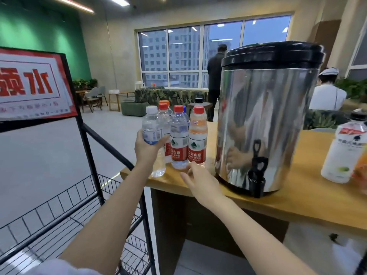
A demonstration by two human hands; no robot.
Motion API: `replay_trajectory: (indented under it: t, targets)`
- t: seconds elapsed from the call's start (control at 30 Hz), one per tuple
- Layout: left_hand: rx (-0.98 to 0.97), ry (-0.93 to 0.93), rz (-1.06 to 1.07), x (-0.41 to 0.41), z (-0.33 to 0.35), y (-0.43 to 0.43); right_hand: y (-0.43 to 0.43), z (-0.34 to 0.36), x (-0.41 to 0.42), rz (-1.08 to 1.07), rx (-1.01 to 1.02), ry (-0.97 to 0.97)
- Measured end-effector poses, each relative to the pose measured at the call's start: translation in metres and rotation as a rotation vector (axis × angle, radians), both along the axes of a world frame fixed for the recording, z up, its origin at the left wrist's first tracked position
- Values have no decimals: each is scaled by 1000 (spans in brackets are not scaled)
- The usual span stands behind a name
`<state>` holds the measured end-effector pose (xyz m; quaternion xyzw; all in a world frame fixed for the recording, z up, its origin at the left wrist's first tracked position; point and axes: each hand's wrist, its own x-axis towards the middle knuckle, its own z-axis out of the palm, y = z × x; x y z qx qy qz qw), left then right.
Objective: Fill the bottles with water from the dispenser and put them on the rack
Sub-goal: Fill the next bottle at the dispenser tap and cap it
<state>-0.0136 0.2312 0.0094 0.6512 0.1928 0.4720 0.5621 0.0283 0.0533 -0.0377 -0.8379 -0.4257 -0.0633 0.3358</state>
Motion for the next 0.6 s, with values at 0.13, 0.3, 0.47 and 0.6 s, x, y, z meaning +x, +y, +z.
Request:
replay_trajectory:
  t: [0.13, 0.3, 0.47, 0.6]
  targets:
    - [-8, -6, 26, 27, -17, 15, 28, -15, 19, -33, -80, -82]
    - [25, 86, 30, 47, -57, 25, 40, -30, 30, -54, -110, -236]
    - [59, 140, 10, 53, -80, 24, 36, -35, 33, -29, -104, -276]
    - [53, 198, 66, 47, -81, 17, 25, -28, 28, -13, -74, -270]
